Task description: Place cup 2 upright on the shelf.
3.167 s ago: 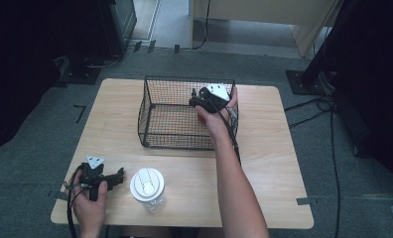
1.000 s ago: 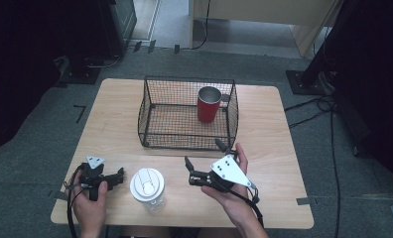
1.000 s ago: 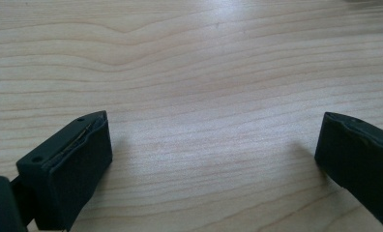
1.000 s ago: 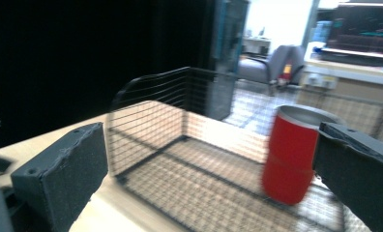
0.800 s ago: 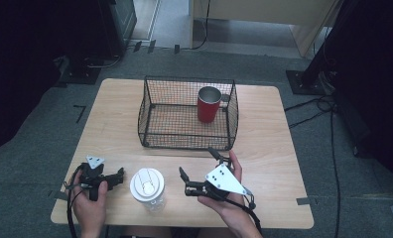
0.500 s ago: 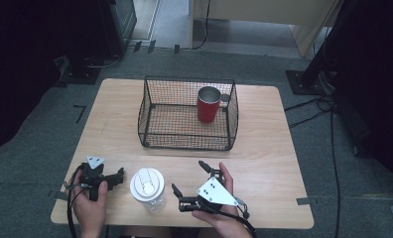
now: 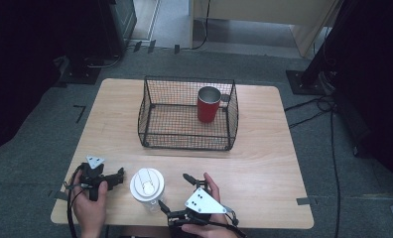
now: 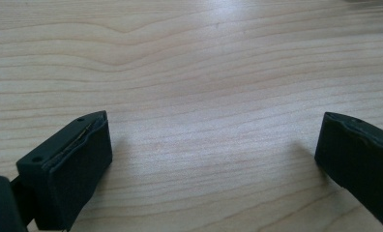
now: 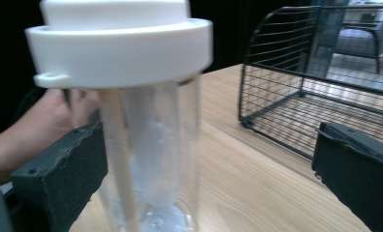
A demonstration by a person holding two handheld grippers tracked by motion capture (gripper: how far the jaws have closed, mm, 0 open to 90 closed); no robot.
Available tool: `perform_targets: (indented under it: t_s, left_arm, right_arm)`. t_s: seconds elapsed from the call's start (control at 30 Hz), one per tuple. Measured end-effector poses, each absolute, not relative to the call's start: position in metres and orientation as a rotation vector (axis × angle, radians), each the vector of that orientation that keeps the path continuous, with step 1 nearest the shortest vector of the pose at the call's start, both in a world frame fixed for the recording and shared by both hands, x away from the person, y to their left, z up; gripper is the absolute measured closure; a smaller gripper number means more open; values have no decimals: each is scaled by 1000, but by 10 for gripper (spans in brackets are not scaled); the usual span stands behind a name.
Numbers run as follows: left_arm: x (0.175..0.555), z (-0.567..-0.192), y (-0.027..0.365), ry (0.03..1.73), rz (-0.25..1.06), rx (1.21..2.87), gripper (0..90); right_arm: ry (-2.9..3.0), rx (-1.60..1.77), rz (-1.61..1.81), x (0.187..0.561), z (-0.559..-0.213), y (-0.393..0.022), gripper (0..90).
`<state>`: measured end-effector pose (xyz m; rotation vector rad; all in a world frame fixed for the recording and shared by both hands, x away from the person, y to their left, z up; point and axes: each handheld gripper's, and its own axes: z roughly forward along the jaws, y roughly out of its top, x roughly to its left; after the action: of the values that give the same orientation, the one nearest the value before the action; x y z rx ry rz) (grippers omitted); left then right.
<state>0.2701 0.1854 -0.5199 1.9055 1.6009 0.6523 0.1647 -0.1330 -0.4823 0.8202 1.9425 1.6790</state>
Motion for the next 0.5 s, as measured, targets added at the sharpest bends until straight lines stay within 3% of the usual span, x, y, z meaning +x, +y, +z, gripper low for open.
perform_targets:
  t_s: [0.5]
  left_arm:
    - [270,-520,185,1601,652,1905,4]
  right_arm:
    - [1980,769,1725,167,-480,-103,0]
